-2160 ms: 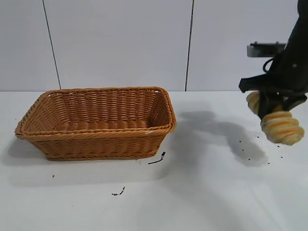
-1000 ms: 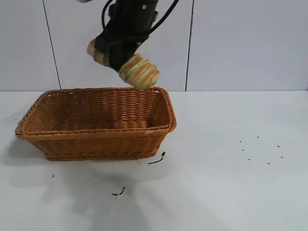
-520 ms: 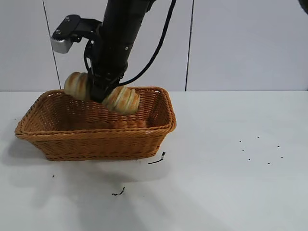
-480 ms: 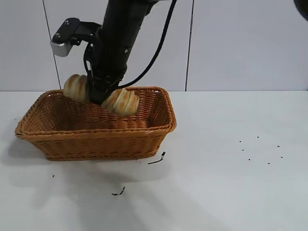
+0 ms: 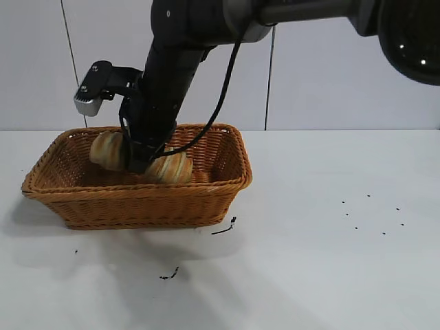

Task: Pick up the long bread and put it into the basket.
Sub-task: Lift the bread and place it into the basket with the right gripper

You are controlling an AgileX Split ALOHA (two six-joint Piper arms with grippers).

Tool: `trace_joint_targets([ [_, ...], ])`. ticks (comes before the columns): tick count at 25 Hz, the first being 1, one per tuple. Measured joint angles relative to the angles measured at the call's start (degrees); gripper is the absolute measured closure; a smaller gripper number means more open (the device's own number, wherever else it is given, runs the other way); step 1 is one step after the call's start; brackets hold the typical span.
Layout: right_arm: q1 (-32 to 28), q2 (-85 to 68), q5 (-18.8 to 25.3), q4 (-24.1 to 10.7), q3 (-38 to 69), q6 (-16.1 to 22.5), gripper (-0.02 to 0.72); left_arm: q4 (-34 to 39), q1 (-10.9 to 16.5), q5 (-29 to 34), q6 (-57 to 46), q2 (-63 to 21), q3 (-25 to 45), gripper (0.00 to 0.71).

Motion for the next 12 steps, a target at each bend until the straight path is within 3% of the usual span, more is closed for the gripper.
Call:
trace_joint_targets([
  [4, -1.1, -2.6, 1.0, 0.0, 0.0, 7.3, 0.011, 0.0, 0.0, 0.0, 0.0, 0.0, 0.0, 0.014],
  [8, -2.7, -8.9, 3.1, -1.1, -0.1, 22.1, 0.010, 0.0, 0.0, 0.0, 0.0, 0.0, 0.0, 0.014],
  [12, -4.9, -14.4, 8.2, -1.3, -0.3, 35.7, 0.010, 0.0, 0.0, 0.0, 0.0, 0.0, 0.0, 0.014],
])
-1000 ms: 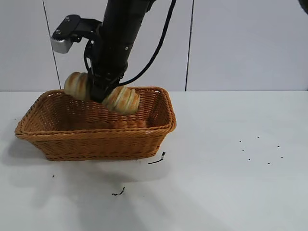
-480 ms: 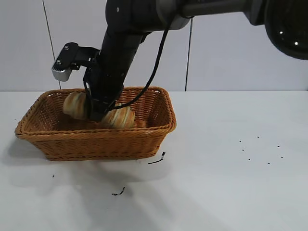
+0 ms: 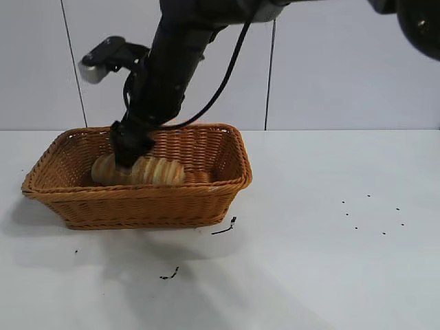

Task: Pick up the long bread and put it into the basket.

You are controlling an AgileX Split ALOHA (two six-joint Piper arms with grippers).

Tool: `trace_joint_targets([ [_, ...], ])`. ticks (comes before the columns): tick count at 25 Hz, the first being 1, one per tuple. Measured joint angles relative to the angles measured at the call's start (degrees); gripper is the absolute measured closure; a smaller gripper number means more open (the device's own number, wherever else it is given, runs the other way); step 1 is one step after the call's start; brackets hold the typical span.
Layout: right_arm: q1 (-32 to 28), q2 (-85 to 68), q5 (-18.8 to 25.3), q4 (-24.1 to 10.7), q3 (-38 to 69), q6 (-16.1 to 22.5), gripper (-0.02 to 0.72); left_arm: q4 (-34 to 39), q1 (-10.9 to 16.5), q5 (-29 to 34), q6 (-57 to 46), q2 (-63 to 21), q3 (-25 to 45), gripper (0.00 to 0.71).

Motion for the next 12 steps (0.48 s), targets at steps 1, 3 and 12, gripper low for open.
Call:
trace_joint_targets([
  [1, -1.0, -0.7, 1.2, -0.1, -0.1, 2.9, 0.010, 0.0, 0.0, 0.0, 0.0, 0.0, 0.0, 0.014],
  [3, -3.5, -1.5, 2.8, -0.7, -0.1, 6.6, 0.010, 0.0, 0.0, 0.0, 0.0, 0.0, 0.0, 0.014],
  [12, -20.8, -1.4, 8.2, -3.8, -0.1, 9.6, 0.010, 0.0, 0.0, 0.0, 0.0, 0.0, 0.0, 0.014],
])
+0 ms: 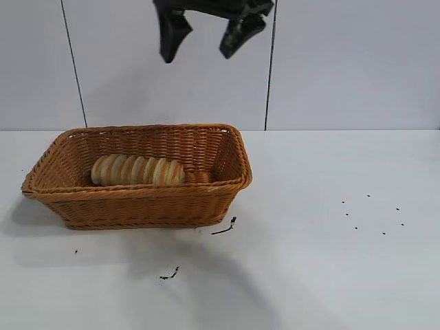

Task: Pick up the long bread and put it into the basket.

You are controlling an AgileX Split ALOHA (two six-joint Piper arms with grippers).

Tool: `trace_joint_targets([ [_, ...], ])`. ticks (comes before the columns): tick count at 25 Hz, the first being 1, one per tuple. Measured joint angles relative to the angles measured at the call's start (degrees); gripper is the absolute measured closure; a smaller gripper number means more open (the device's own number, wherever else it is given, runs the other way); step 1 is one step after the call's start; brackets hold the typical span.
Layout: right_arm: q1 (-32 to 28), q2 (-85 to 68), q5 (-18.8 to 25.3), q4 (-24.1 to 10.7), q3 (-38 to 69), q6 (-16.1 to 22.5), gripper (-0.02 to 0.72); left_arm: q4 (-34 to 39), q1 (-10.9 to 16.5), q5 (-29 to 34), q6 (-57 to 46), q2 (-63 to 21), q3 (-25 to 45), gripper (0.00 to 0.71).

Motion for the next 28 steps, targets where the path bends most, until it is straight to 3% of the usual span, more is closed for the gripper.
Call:
trace_joint_targets([
  [9, -14.9, -0.1, 2.6, -0.9, -0.1, 0.3, 0.010, 0.0, 0.0, 0.0, 0.0, 0.0, 0.0, 0.014],
  [17, -16.0, -4.6, 2.6, -0.6, 2.7, 0.4, 0.010, 0.0, 0.0, 0.0, 0.0, 0.0, 0.0, 0.014],
  [21, -16.0, -10.9, 2.6, -0.5, 10.9, 0.2, 0.010, 0.0, 0.0, 0.0, 0.0, 0.0, 0.0, 0.014],
  [28, -16.0, -30.1, 2.6, -0.5, 34.4, -0.5, 0.010, 0.0, 0.0, 0.0, 0.0, 0.0, 0.0, 0.014],
])
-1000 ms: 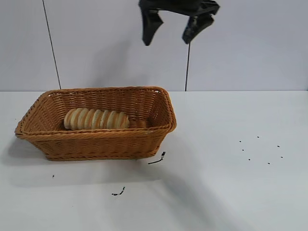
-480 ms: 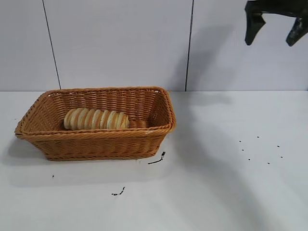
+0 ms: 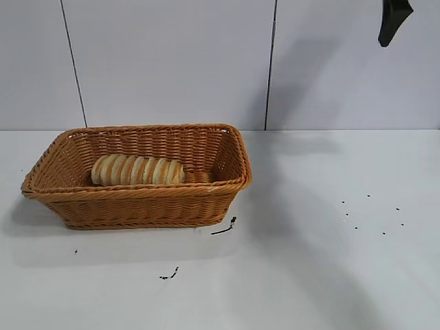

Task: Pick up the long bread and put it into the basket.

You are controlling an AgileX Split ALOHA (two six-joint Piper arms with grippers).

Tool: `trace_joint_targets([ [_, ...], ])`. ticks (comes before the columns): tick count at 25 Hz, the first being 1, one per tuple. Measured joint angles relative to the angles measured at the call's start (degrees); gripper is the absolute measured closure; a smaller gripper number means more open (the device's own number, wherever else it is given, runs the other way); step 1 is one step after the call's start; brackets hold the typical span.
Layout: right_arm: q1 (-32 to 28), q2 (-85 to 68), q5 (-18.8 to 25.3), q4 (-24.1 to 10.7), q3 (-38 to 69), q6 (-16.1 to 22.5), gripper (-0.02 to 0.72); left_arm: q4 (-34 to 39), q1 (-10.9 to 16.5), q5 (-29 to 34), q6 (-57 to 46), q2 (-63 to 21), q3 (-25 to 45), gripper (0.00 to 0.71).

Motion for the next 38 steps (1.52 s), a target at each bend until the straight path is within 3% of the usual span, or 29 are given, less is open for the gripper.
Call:
trace_joint_targets([
  [12, 0.0, -38.6, -0.2, -0.1, 44.6, -0.7, 0.010, 0.0, 0.0, 0.0, 0.0, 0.0, 0.0, 0.014],
  [19, 0.0, -63.6, -7.3, -0.1, 61.9, -0.7, 0.010, 0.0, 0.0, 0.0, 0.0, 0.0, 0.0, 0.014],
  [25, 0.0, -79.6, -10.3, -0.1, 64.5, -0.7, 0.010, 0.0, 0.0, 0.0, 0.0, 0.0, 0.0, 0.014],
  [38, 4.6, -95.9, -10.4, -0.1, 64.5, -0.7, 0.010, 0.0, 0.0, 0.0, 0.0, 0.0, 0.0, 0.014],
])
